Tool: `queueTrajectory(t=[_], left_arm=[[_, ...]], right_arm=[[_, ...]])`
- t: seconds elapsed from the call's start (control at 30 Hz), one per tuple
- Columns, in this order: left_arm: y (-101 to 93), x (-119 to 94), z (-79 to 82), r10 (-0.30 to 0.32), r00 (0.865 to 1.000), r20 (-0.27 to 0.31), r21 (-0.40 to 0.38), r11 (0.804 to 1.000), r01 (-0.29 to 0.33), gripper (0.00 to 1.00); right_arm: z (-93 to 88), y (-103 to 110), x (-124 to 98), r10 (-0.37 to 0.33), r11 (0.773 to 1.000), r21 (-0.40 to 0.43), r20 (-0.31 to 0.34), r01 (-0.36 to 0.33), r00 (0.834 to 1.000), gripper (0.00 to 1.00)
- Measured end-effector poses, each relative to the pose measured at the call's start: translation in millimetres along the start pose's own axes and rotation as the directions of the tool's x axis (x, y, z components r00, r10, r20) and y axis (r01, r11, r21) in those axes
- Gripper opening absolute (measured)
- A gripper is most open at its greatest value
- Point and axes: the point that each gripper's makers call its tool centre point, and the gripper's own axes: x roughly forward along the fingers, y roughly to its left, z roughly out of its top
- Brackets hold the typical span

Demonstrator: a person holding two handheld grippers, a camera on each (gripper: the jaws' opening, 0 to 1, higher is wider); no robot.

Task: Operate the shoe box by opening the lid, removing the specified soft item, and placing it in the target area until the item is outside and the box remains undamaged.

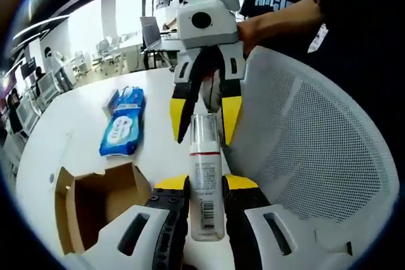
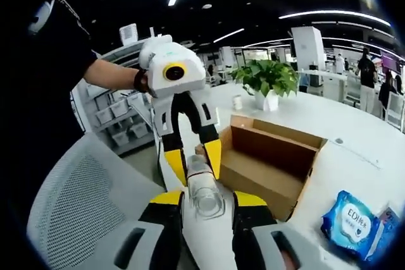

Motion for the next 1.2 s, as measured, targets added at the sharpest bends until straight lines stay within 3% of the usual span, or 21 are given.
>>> queueTrajectory(t=[0.2,0.33,0.7,1.03,1.2], left_arm=[[-7.6,3.2,6.8,-0.043,0.999,0.000,0.012,0.999,0.043,0.19],[-11.7,6.7,8.0,-0.078,0.997,0.018,-0.022,0.997,0.078,0.20],[-11.7,12.9,6.1,-0.108,0.994,0.026,-0.095,0.989,0.110,0.22],[-9.6,8.3,3.6,-0.091,0.995,0.026,-0.116,0.989,0.094,0.32],[-0.7,-0.9,1.3,-0.031,0.998,0.061,-0.162,0.986,0.040,0.39]], right_arm=[[0.2,7.3,-5.1,0.019,0.999,0.031,0.045,-0.020,0.999,0.19],[3.6,10.3,-9.1,0.011,0.995,0.099,0.102,-0.021,0.995,0.18],[-0.5,9.1,-9.3,-0.027,0.972,0.236,0.146,-0.009,0.989,0.17],[-4.7,6.3,-13.6,-0.041,0.966,0.260,0.145,0.002,0.989,0.17],[-8.3,-0.1,-21.3,-0.062,0.961,0.277,0.142,0.020,0.988,0.17]])
